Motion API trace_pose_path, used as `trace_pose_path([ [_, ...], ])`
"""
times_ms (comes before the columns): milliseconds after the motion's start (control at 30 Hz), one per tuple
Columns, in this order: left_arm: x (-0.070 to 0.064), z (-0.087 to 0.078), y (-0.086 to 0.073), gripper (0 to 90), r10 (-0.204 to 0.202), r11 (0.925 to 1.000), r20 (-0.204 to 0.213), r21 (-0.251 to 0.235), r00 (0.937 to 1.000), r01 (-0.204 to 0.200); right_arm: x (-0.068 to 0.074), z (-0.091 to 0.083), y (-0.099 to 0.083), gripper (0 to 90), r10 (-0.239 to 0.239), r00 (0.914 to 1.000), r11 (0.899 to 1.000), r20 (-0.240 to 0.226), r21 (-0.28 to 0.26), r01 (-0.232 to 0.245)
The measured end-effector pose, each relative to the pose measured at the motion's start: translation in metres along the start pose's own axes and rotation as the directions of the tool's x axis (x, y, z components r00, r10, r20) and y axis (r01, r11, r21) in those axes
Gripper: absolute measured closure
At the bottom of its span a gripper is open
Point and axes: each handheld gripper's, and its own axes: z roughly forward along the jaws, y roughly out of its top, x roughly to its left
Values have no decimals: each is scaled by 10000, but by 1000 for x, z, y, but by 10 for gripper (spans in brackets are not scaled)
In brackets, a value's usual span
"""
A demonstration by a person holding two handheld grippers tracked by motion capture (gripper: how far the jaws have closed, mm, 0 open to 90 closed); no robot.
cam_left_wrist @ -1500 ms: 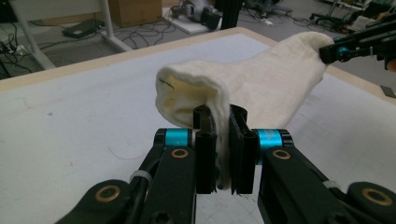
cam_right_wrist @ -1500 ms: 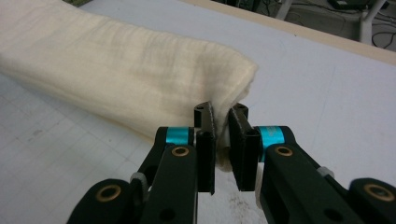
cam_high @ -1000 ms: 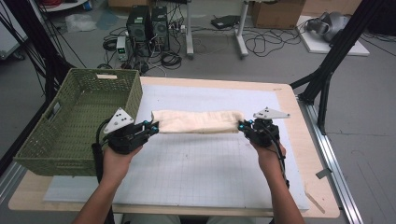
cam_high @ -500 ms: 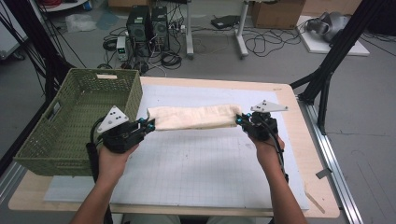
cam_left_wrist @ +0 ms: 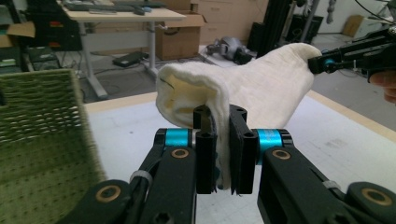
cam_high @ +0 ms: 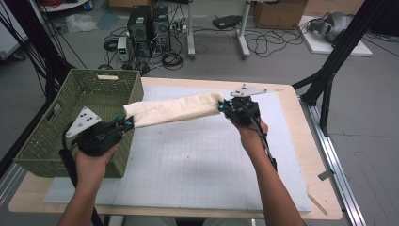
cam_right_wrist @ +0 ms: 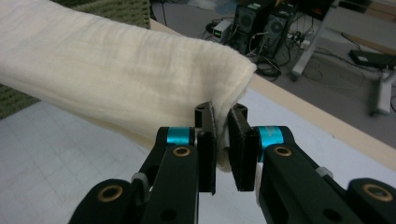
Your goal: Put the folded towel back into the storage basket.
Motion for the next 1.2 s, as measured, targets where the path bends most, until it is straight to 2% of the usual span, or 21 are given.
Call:
trace_pose_path([
  [233,13,-25,1,825,-161,9995,-612,-285,9980,144,16,22,28,831,-446,9983,9989,-385,-141,440],
  [433,23,-44,0,826,-322,9986,-1053,-457,9939,275,31,41,48,831,-772,9945,9968,-707,-269,755],
  [733,38,-69,-3,826,-598,9963,-1707,-708,9835,483,53,70,69,831,-1176,9855,9928,-1227,-378,1137],
  [900,45,-80,-4,827,-755,9948,-1943,-821,9780,605,65,83,81,831,-1488,9793,9887,-1370,-416,1443],
  [1200,59,-97,-9,827,-1049,9916,-2388,-991,9654,832,84,104,108,831,-1714,9729,9847,-1555,-586,1641],
])
